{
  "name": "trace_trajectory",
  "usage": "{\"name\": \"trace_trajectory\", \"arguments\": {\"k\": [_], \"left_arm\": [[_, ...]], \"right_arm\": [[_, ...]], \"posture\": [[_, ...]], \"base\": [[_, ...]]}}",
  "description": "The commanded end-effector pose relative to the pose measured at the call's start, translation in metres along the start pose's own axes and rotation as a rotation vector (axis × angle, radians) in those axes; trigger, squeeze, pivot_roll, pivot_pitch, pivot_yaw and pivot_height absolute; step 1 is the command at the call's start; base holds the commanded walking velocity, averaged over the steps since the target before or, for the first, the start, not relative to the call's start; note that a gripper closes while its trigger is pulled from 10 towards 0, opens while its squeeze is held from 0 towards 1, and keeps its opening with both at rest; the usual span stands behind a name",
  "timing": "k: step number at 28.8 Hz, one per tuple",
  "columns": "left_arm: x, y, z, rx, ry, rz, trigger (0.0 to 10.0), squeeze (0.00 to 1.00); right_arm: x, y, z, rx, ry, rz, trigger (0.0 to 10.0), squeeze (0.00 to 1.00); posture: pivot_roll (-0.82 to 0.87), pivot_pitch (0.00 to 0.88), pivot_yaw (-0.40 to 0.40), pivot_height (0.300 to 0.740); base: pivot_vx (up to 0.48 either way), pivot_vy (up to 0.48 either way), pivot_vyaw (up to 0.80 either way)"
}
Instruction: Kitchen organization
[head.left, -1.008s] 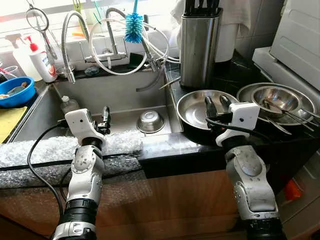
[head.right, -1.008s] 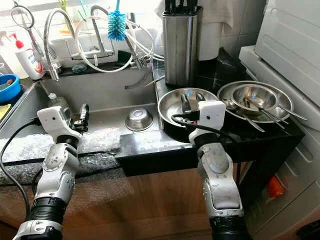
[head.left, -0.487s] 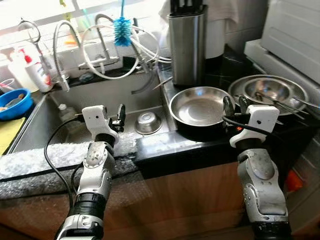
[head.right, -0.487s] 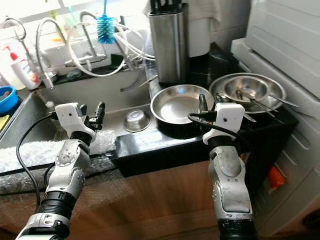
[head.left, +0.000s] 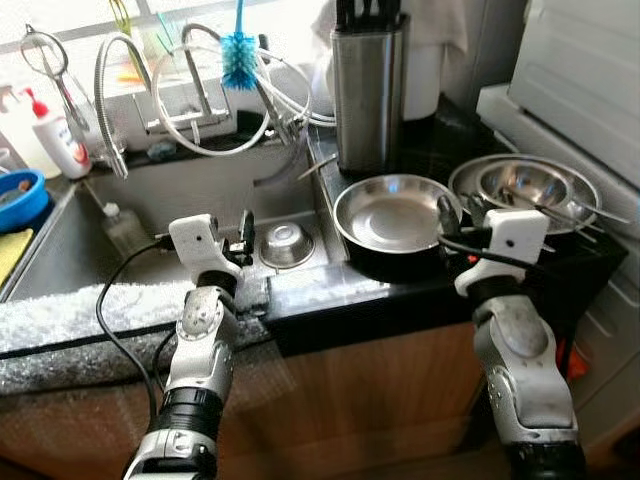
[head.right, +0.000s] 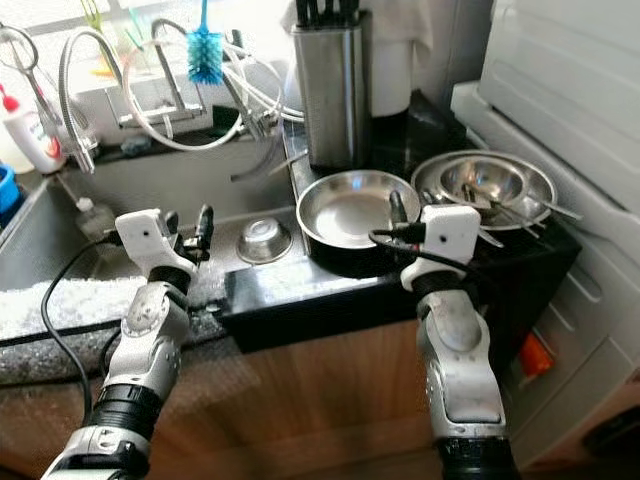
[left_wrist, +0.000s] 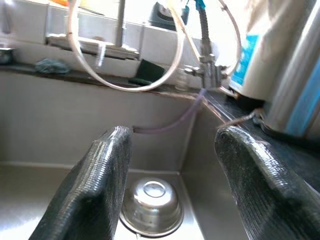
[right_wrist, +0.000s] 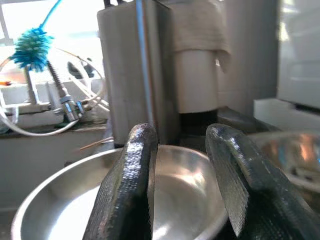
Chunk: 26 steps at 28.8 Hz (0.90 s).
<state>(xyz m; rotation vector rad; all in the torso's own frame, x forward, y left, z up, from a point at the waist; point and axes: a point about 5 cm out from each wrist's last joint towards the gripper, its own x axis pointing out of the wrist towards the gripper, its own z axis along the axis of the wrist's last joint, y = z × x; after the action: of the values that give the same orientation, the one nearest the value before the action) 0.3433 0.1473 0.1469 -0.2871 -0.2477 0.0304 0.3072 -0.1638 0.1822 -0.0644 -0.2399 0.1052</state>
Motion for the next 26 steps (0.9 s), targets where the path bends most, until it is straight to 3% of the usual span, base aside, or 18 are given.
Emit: {"name": "trace_trajectory", "arguments": {"k": [1, 11, 16, 26], "left_arm": [[-0.003, 0.009, -0.001, 0.003, -0.011, 0.058, 10.0, 0.00], [0.009, 0.010, 0.014, 0.053, -0.042, 0.004, 10.0, 0.00], [0.013, 0.023, 0.023, 0.065, -0.077, 0.064, 10.0, 0.00], [0.016, 0.021, 0.023, 0.073, -0.065, 0.044, 10.0, 0.00]], "right_arm": [[0.004, 0.001, 0.009, -0.006, -0.021, 0.025, 10.0, 0.00], [0.013, -0.001, 0.012, 0.010, -0.041, -0.026, 10.0, 0.00], [0.009, 0.009, 0.005, 0.008, -0.010, 0.029, 10.0, 0.00], [0.009, 0.006, 0.007, -0.019, -0.027, 0.014, 10.0, 0.00]], "posture": [[-0.17, 0.000, 0.037, 0.740], [-0.13, 0.000, 0.097, 0.740], [-0.12, 0.000, 0.072, 0.740], [-0.13, 0.000, 0.103, 0.740]], "base": [[0.000, 0.000, 0.00], [0.000, 0.000, 0.00], [0.270, 0.000, 0.00], [0.303, 0.000, 0.08]]}}
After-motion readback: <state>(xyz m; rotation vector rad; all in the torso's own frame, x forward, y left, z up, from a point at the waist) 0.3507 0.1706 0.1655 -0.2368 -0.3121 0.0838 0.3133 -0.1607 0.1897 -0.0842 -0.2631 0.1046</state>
